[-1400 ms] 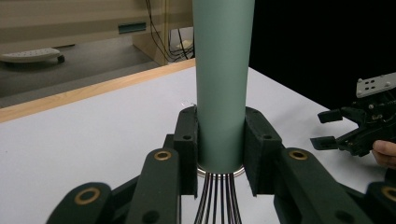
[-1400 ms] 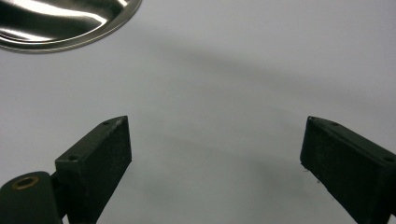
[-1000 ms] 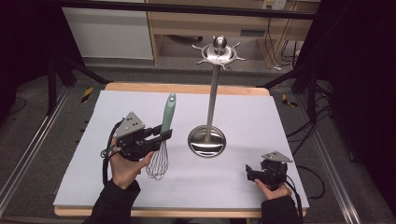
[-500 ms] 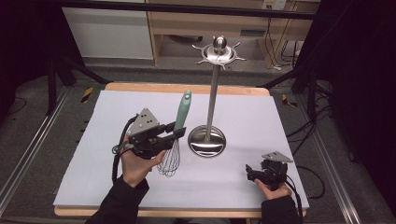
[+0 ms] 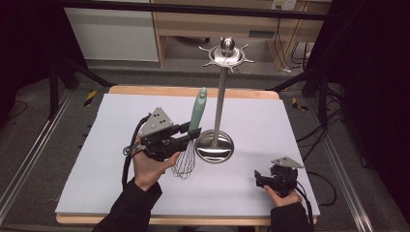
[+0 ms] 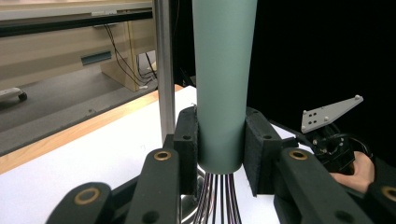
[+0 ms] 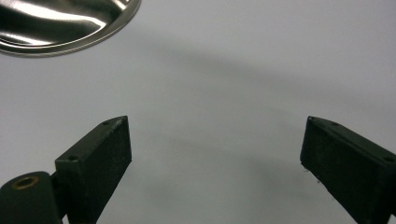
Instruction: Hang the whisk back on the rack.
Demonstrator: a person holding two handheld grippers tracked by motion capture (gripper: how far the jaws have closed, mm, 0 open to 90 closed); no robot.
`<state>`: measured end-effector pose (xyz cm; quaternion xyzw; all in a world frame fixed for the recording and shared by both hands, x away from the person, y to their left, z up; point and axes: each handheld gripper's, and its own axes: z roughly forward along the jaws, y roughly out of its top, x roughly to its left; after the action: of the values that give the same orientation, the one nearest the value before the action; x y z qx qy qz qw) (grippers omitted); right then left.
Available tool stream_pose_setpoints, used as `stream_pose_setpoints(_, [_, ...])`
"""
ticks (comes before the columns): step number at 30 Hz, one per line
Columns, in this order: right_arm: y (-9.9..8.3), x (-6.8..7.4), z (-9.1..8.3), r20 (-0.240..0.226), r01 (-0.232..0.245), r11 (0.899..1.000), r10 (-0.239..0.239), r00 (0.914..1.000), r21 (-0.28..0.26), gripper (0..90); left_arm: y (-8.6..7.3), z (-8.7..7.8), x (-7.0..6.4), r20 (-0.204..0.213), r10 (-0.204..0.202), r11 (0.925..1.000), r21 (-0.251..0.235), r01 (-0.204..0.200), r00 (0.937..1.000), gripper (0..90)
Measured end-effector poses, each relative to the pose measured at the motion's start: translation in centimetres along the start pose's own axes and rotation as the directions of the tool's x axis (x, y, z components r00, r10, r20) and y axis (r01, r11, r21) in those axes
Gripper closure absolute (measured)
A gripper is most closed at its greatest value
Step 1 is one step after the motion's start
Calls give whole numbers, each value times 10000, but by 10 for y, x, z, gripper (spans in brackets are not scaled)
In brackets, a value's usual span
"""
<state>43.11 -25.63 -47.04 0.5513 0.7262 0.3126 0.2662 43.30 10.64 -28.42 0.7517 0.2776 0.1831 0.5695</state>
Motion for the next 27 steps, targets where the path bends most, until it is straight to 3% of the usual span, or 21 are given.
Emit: stream_pose_setpoints(27, [0,0,0,-44,-76,10000,76,10000,-15,91,36,25,-13,239,390,9988,-293,-382,9990,691])
